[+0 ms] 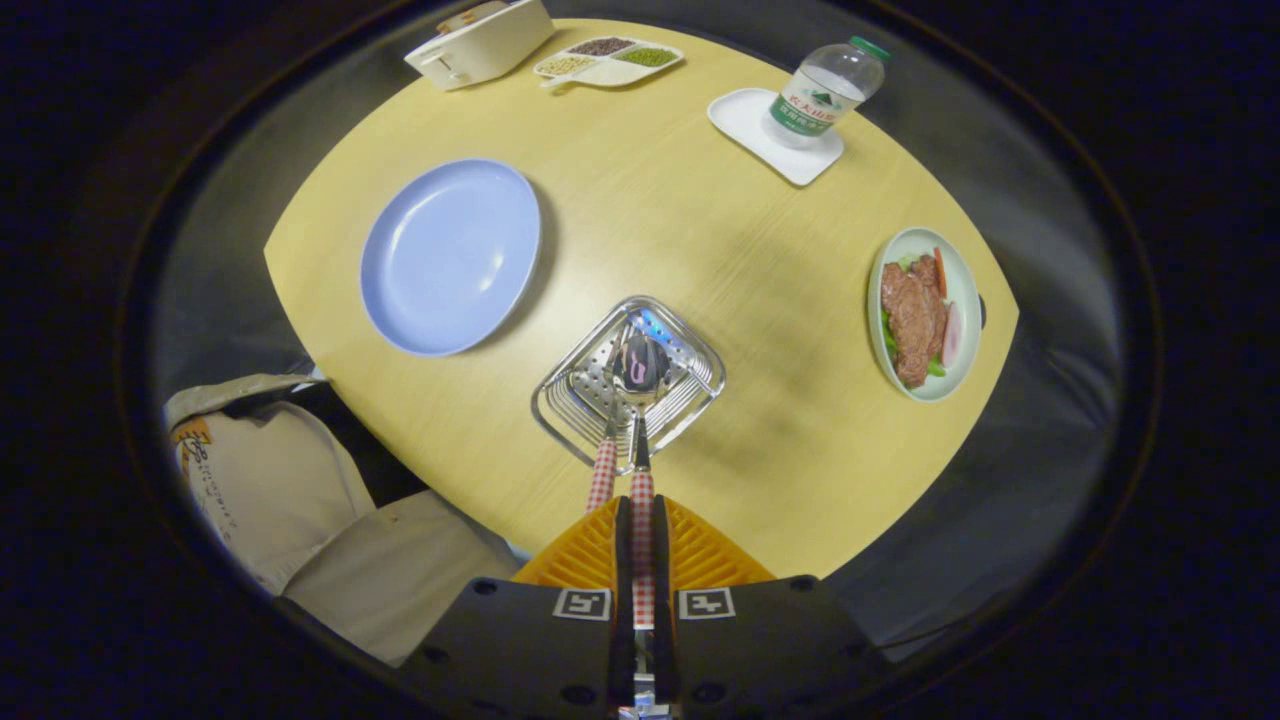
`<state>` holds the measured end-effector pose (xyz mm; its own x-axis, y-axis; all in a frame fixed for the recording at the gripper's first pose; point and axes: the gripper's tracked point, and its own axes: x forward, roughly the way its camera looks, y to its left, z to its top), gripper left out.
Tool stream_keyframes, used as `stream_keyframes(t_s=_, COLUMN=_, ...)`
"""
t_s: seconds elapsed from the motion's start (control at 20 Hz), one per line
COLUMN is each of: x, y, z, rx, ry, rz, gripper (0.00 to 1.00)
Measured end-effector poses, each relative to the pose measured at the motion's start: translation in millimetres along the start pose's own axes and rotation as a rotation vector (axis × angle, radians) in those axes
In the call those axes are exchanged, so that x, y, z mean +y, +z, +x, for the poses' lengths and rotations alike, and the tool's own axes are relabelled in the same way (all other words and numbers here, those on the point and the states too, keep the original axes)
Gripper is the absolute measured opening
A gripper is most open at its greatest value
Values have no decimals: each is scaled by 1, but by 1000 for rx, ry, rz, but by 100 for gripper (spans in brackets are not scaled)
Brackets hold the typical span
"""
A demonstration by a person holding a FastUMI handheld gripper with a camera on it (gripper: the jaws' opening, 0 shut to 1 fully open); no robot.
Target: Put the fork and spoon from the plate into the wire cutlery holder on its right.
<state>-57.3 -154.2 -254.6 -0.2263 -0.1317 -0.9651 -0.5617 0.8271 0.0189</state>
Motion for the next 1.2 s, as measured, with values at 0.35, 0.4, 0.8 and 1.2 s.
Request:
stream_keyframes(t_s=0.35, x=-3, y=7, z=1, rx=-28, ry=0, rz=33, gripper=16)
stream_keyframes(t_s=0.4, x=-2, y=9, z=1, rx=-41, ry=2, rz=42, gripper=17)
stream_keyframes(t_s=0.8, x=-16, y=31, z=-20, rx=-227, ry=-19, rz=154, gripper=53)
stream_keyframes(t_s=1.2, x=15, y=38, z=-74, rx=-606, ry=27, rz=405, gripper=97)
